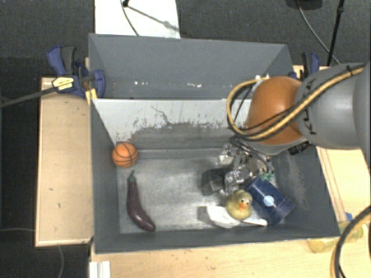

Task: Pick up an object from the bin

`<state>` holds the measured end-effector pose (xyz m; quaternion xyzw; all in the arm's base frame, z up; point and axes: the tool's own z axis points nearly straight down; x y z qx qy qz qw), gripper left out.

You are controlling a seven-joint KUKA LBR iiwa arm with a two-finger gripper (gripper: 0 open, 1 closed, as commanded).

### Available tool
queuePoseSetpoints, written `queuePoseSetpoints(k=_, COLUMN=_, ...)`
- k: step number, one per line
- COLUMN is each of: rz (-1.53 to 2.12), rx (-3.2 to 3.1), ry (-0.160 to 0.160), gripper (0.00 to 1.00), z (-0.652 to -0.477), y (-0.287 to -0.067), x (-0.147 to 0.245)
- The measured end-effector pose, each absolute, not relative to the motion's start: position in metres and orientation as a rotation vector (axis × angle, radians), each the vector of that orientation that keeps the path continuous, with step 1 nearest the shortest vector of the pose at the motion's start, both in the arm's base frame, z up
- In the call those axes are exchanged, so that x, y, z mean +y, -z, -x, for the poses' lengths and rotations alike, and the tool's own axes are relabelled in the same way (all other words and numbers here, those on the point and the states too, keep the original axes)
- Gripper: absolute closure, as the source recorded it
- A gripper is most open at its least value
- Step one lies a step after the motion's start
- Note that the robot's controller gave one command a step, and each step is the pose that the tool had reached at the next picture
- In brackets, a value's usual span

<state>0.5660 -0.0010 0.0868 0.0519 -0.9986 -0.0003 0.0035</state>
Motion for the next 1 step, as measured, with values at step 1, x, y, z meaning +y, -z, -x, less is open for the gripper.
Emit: queuePoseSetpoints(k=1, rz=-0.163, rx=-3.131, ry=0.001, gripper=1.0, z=-0.5657, y=-0.088, x=-0.001)
